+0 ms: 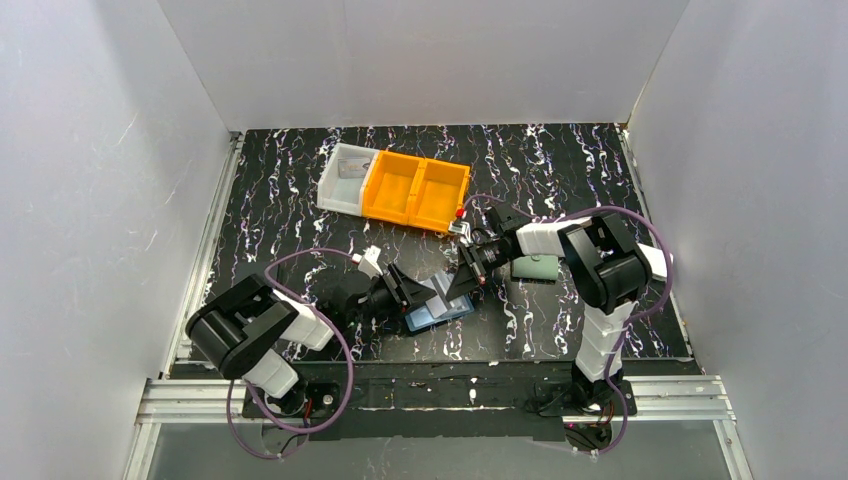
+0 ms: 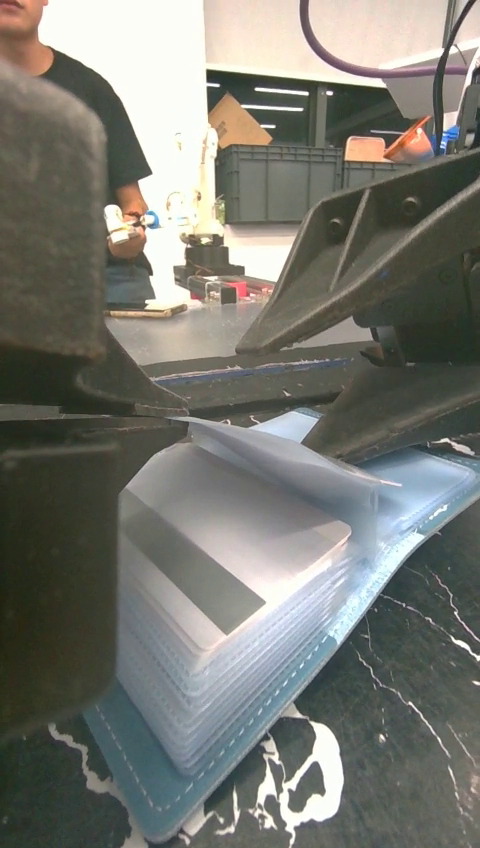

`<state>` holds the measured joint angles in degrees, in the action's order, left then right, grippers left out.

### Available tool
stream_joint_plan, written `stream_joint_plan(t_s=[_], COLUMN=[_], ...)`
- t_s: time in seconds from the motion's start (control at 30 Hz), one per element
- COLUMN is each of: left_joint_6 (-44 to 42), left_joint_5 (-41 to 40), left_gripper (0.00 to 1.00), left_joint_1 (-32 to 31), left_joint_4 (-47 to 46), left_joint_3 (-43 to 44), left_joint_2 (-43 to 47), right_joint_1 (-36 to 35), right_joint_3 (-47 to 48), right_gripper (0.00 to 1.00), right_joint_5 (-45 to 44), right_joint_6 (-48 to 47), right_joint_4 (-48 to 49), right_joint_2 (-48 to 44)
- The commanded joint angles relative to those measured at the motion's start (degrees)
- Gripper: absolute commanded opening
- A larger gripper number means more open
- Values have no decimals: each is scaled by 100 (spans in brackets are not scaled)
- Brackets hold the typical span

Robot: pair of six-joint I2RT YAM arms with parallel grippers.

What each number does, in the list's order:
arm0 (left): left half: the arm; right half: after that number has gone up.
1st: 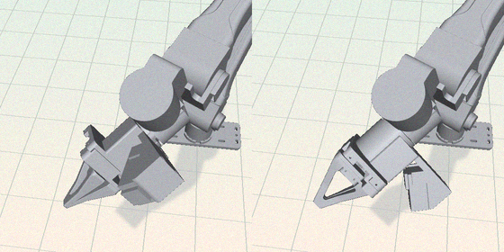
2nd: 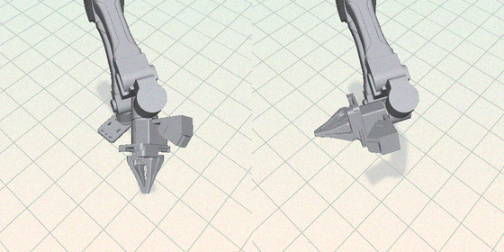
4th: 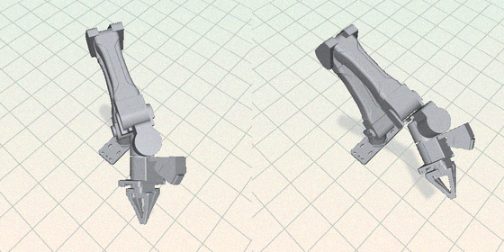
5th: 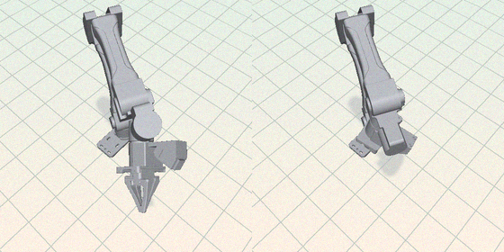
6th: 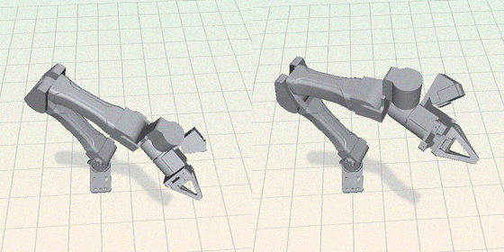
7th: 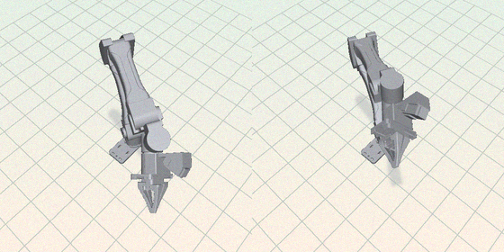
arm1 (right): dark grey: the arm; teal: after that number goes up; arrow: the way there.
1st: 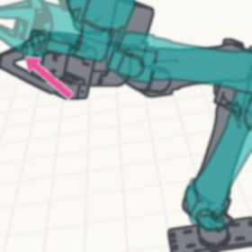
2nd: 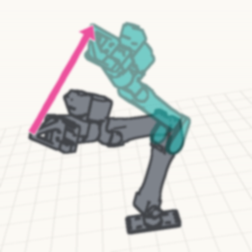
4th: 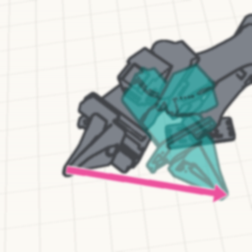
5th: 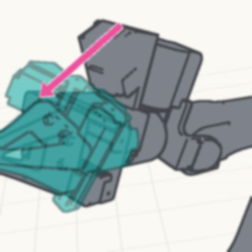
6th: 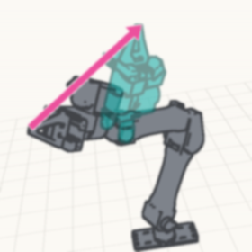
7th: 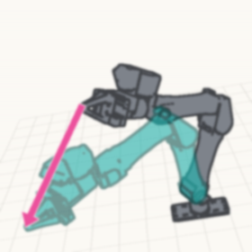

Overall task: Take the credit cards out of the card holder
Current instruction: Remove the credit card from the card holder.

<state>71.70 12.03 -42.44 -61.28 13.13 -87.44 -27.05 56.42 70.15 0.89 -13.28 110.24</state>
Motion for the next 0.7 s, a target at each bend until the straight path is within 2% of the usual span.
stream_joint_plan(t_s=[0.0,0.17,0.27,0.43,0.67], left_joint_6=[150,201,260,457,485], left_joint_5=[54,11,25,62,195], left_gripper=[50,49,42,23,8], left_joint_1=[37,37,49,87,114], left_joint_4=[-481,-600,-783,-1396,-1930], left_joint_3=[-73,-103,-91,-127,-170], left_joint_2=[-167,-215,-290,-561,-814], right_joint_1=[24,52,58,51,66], right_joint_3=[28,30,34,59,220], right_gripper=[1,1,1,1,1], right_joint_5=[587,666,719,703,393], right_joint_6=[43,27,18,-59,-528], right_joint_4=[110,106,106,35,-480], right_joint_2=[-376,-441,-426,-409,-237])
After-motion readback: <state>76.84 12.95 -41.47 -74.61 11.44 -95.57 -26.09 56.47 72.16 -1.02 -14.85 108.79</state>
